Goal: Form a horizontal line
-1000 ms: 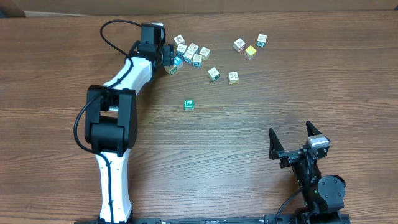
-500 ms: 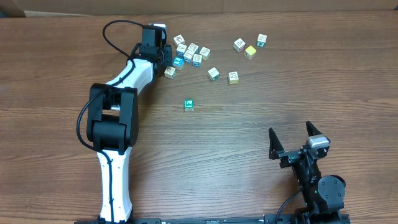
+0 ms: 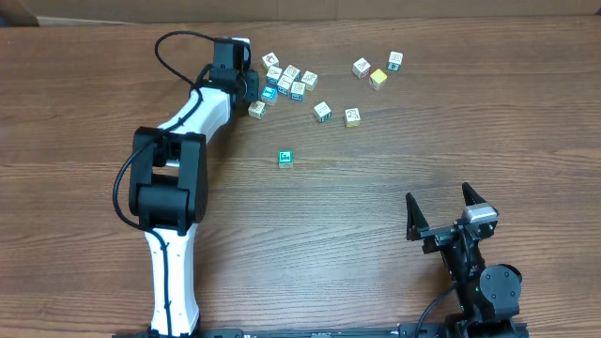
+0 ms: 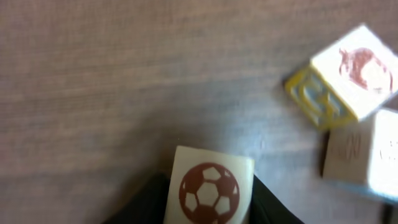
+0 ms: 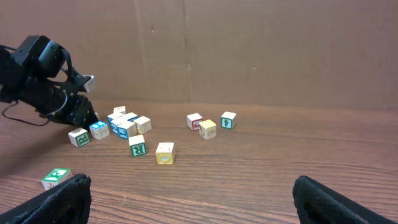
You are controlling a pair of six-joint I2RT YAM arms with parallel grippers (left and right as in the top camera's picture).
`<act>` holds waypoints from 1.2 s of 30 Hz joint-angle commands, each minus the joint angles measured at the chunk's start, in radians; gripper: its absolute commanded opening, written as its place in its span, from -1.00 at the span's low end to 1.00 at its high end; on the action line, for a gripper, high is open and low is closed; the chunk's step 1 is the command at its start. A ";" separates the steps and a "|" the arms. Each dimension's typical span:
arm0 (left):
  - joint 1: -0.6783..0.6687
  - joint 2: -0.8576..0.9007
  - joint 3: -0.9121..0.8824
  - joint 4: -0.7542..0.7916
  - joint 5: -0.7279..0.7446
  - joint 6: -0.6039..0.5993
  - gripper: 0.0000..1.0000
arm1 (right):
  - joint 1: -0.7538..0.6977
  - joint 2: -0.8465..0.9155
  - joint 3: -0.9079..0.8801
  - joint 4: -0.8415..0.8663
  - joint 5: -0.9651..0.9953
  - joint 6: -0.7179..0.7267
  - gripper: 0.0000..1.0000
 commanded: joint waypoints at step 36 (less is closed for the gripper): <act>-0.183 -0.370 -0.034 -0.581 0.140 -0.428 -0.44 | -0.003 -0.012 -0.011 0.002 0.006 -0.005 1.00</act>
